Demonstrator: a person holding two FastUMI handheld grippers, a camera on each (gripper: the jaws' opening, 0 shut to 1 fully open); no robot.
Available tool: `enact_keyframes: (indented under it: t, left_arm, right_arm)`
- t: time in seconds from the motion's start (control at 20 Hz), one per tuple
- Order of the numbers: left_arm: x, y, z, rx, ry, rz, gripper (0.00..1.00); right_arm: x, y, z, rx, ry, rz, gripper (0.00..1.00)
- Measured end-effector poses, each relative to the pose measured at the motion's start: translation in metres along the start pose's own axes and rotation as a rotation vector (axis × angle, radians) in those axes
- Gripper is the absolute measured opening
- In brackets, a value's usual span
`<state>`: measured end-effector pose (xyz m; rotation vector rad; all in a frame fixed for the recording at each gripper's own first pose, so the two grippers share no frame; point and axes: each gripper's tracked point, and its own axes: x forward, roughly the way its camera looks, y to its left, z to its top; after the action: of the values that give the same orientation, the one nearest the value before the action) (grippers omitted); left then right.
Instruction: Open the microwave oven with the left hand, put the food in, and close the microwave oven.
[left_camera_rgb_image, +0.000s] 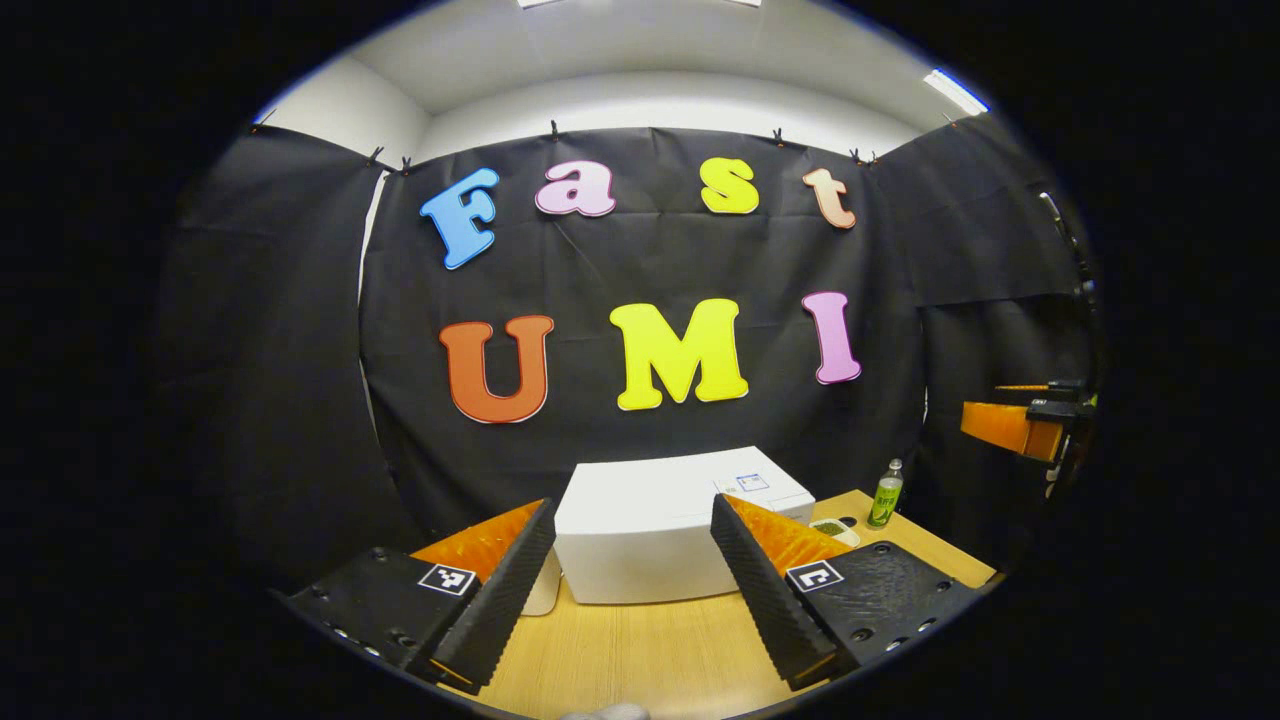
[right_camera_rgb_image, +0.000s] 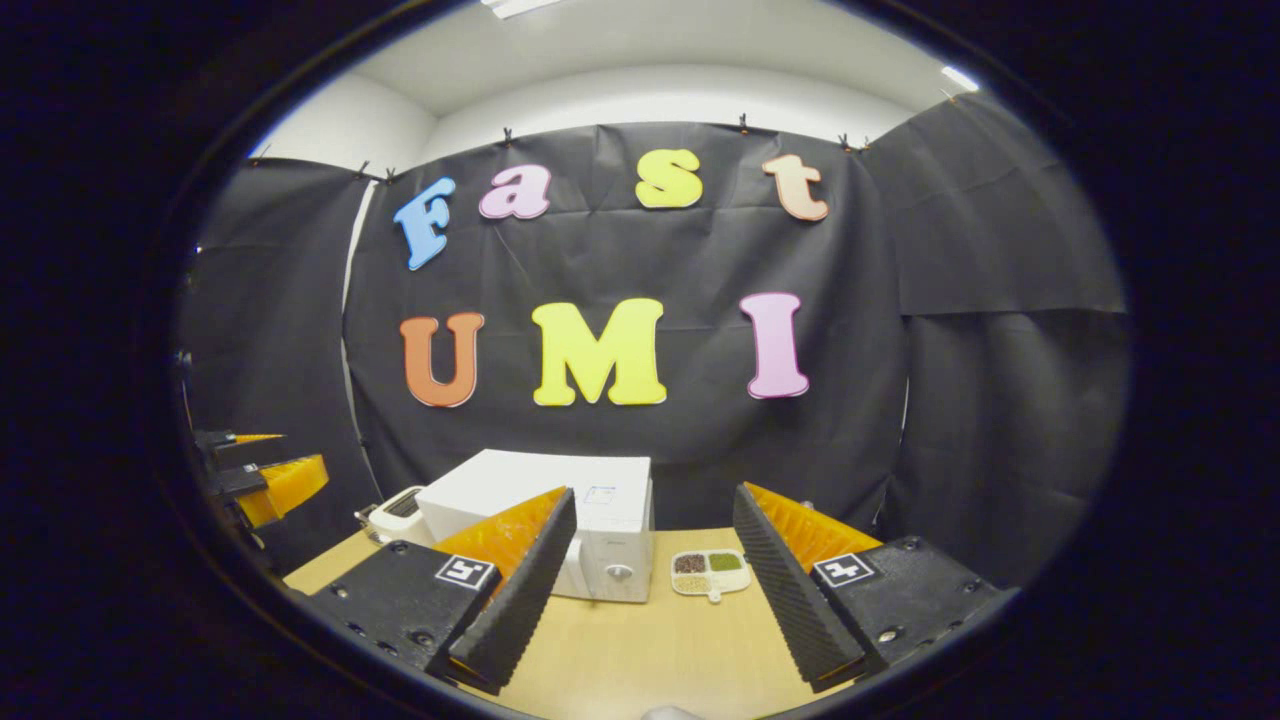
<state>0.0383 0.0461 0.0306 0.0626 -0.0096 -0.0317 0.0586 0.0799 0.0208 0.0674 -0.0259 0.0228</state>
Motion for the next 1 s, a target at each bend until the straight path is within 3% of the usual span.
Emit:
enact_keyframes:
  t: [0.1, 0.15, 0.2, 0.25, 0.45, 0.5, 0.55, 0.65, 0.7, 0.75, 0.8, 0.85, 1.0]
  left_arm:
    - [-0.007, 0.001, 0.006, -0.012, -0.015, 0.009, 0.97]
    - [-0.011, 0.002, 0.011, -0.015, -0.023, 0.017, 0.97]
    - [-0.014, 0.003, 0.014, -0.019, -0.032, 0.02, 0.96]
    - [-0.017, 0.002, 0.017, -0.021, -0.039, 0.019, 0.96]
    - [-0.031, 0.003, 0.023, -0.023, -0.063, 0.028, 0.96]
    - [-0.034, 0.003, 0.026, -0.025, -0.069, 0.028, 0.96]
    - [-0.035, 0.004, 0.026, -0.023, -0.074, 0.03, 0.96]
    - [-0.038, 0.005, 0.025, -0.023, -0.073, 0.03, 0.96]
    - [-0.041, 0.004, 0.024, -0.027, -0.071, 0.025, 0.96]
    - [-0.042, 0.005, 0.025, -0.03, -0.072, 0.024, 0.96]
    - [-0.042, 0.008, 0.026, -0.031, -0.076, 0.024, 0.89]
    - [-0.043, 0.009, 0.029, -0.031, -0.081, 0.025, 0.96]
    - [-0.043, 0.011, 0.031, -0.038, -0.092, 0.02, 0.96]
  right_arm:
    - [-0.007, 0.0, -0.005, 0.004, 0.009, -0.002, 0.92]
    - [-0.012, -0.001, -0.006, 0.001, 0.012, -0.008, 1.0]
    - [-0.016, -0.002, -0.005, -0.001, 0.011, -0.012, 1.0]
    - [-0.02, -0.002, -0.005, -0.003, 0.008, -0.013, 0.91]
    - [-0.033, 0.002, 0.0, 0.003, -0.001, -0.004, 0.92]
    - [-0.037, 0.003, 0.004, 0.007, -0.009, -0.001, 1.0]
    - [-0.04, 0.004, 0.007, 0.008, -0.018, -0.001, 0.92]
    - [-0.044, 0.003, 0.012, 0.002, -0.029, -0.007, 0.92]
    - [-0.046, 0.005, 0.014, 0.0, -0.032, -0.009, 1.0]
    - [-0.047, 0.005, 0.017, -0.001, -0.039, -0.011, 0.91]
    - [-0.048, 0.006, 0.019, -0.001, -0.043, -0.012, 0.92]
    - [-0.049, 0.007, 0.019, 0.002, -0.046, -0.012, 0.92]
    - [-0.049, 0.008, 0.02, 0.011, -0.041, -0.016, 0.92]
